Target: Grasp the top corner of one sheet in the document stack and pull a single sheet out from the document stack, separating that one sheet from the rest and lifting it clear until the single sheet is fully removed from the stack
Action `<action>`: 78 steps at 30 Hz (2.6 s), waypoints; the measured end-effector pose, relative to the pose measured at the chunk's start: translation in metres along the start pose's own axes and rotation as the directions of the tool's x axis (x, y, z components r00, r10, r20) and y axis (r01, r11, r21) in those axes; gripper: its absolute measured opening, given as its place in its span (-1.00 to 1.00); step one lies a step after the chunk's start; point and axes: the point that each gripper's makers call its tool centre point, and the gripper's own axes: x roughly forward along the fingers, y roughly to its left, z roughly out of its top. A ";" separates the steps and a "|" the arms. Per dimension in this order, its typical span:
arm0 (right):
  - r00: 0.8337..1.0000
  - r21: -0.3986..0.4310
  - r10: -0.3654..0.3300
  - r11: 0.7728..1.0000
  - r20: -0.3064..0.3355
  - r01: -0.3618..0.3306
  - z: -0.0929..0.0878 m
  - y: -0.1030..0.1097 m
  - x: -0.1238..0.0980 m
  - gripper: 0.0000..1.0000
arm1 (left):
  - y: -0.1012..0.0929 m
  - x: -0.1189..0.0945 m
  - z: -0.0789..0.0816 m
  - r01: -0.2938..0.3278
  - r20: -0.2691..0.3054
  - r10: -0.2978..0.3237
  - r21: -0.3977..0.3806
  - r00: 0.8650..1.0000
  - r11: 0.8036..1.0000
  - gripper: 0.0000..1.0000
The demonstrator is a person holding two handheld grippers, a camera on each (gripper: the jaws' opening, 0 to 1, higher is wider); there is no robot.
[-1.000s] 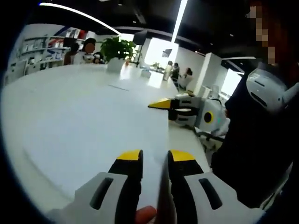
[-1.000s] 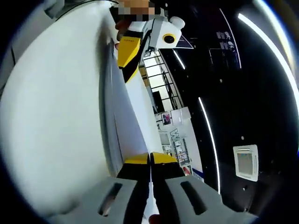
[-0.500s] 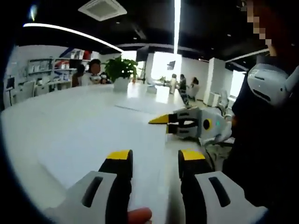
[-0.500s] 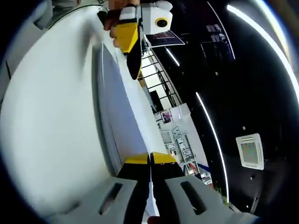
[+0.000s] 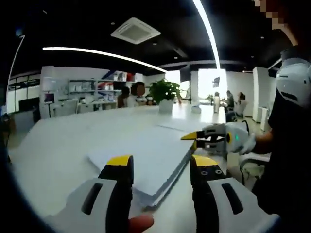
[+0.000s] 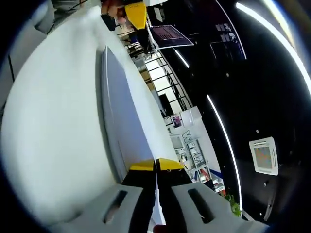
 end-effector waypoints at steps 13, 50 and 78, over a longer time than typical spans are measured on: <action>1.000 -0.015 0.000 1.000 0.003 0.000 -0.002 0.002 0.000 -0.97 | -0.011 -0.031 -0.018 -0.129 0.072 0.137 -0.098 0.988 0.987 0.04; 0.953 0.691 0.283 0.667 0.111 -0.279 -0.001 -0.033 -0.017 -0.97 | -0.006 -0.053 -0.025 -0.252 0.045 0.256 -0.077 0.966 0.965 0.05; 0.884 0.914 0.256 -0.002 0.391 -0.405 -0.068 -0.170 -0.088 -0.96 | -0.007 -0.053 -0.020 -0.252 0.086 0.258 -0.074 0.962 0.965 0.07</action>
